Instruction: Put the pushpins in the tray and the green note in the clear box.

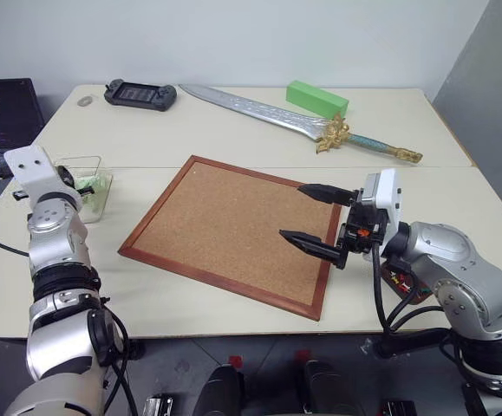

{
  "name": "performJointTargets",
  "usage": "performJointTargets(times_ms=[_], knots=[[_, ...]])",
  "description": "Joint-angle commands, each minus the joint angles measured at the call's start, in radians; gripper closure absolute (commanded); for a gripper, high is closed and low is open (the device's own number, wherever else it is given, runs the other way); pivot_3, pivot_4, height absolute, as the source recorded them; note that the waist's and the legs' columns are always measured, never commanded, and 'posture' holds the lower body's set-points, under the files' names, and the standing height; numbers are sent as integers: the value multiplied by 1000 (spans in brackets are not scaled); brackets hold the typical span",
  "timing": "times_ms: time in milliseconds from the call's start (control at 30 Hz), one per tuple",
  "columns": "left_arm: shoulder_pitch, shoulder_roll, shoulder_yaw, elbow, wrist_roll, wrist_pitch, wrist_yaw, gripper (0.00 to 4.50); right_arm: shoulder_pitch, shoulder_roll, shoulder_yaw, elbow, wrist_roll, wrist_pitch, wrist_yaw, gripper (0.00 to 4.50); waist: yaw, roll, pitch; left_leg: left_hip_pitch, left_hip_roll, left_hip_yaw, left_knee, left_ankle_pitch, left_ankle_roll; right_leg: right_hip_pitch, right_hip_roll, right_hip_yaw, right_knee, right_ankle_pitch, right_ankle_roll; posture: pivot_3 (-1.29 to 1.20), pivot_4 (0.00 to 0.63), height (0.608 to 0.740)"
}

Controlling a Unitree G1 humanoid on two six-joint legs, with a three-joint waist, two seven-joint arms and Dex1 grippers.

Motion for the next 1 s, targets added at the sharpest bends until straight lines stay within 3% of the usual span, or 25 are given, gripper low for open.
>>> performJointTargets(times_ms=[33, 300, 433, 567, 733, 1000], knots=[[-46, 30, -21, 41, -1, -73, -4, 2187, 8, -10, -33, -52, 13, 1, -19, 0, 0, 0, 0, 0, 0, 0, 0, 0, 0, 0, 0, 0, 0, 0, 0, 0, 150, 740], [-60, 42, -41, 56, -12, -100, -6, 711, 31, -20, -43, -82, 15, 11, -42, 0, -1, 0, 0, 0, 0, 0, 0, 0, 0, 0, 0, 0, 0, 0, 0, 0, 150, 740], [17, 21, -88, -121, -26, -62, -103, 56, 71, -26, -72, -99, 5, 15, -74, 0, -1, 0, 0, 0, 0, 0, 0, 0, 0, 0, 0, 0, 0, 0, 0, 0, 150, 740], [185, -71, -172, -522, -122, 58, -243, 56, 171, 5, -92, -103, -129, 7, -247, 0, 2, 0, 0, -1, 1, 0, 0, 0, -1, 0, -2, 1, 1, 0, 0, 0, 150, 740], [352, -150, -269, -865, -161, 218, -269, 56, 264, 79, -64, -127, -319, 30, -478, 0, 7, 0, -1, -3, -1, 0, 1, 2, -4, 0, -6, 2, 0, 0, 0, 0, 150, 740], [587, -285, -342, -1118, -125, 337, -168, 56, 385, 231, 13, -108, -540, 14, -709, 0, -6, 1, -1, 2, 1, 3, 0, 0, -1, 0, 2, 4, 1, 0, 0, 0, 150, 740]])
